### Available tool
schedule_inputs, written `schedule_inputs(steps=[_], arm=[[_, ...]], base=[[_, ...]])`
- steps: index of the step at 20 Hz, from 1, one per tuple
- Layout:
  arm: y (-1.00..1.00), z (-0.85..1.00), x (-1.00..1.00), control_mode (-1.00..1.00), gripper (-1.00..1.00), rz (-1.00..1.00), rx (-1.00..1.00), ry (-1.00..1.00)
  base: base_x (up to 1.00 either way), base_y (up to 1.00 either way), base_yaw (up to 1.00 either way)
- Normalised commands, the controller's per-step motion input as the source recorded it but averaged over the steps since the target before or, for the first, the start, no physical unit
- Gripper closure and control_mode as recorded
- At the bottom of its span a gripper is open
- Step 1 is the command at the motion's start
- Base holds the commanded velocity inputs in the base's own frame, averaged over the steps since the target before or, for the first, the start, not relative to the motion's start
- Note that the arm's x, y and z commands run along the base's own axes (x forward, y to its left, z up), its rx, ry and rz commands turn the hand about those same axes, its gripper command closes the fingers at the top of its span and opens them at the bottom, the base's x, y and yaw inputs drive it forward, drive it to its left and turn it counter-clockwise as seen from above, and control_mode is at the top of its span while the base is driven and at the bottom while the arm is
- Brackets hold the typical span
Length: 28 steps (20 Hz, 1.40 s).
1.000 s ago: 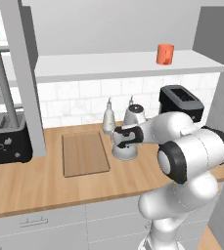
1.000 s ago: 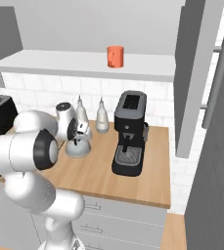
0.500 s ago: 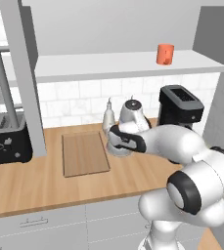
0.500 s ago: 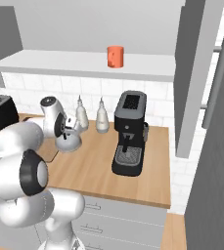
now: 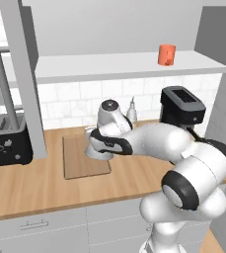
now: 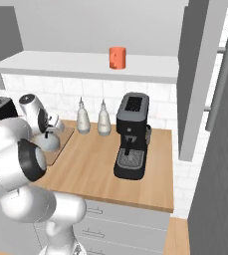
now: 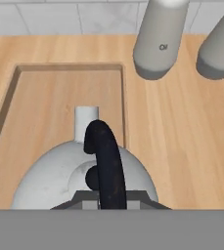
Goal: Pick the kettle from the counter and place it on the tray. Then pick the mug from the cabinet and place it on the tray. Then close the cabinet doors.
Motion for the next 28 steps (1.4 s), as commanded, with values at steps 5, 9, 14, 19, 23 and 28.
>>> schedule_inputs(steps=[5, 9, 14, 19, 23, 28], arm=[[0.22, -0.07, 0.41, -1.0, 1.0, -0.03, 0.0, -0.12], [0.18, -0.23, 0.44, -1.0, 1.0, -0.09, -0.05, -0.15], [0.3, -0.35, 0.48, -1.0, 1.0, -0.08, -0.06, -0.07], [0.31, -0.1, 0.47, -1.0, 1.0, -0.12, -0.02, 0.0], [0.38, -0.04, 0.41, -1.0, 1.0, -0.21, -0.06, 0.02], [0.3, -0.1, 0.45, -1.0, 1.0, -0.21, -0.04, 0.0]], base=[[0.0, 0.0, 0.0], [0.0, 0.0, 0.0], [0.0, 0.0, 0.0], [0.0, 0.0, 0.0], [0.0, 0.0, 0.0], [0.0, 0.0, 0.0]])
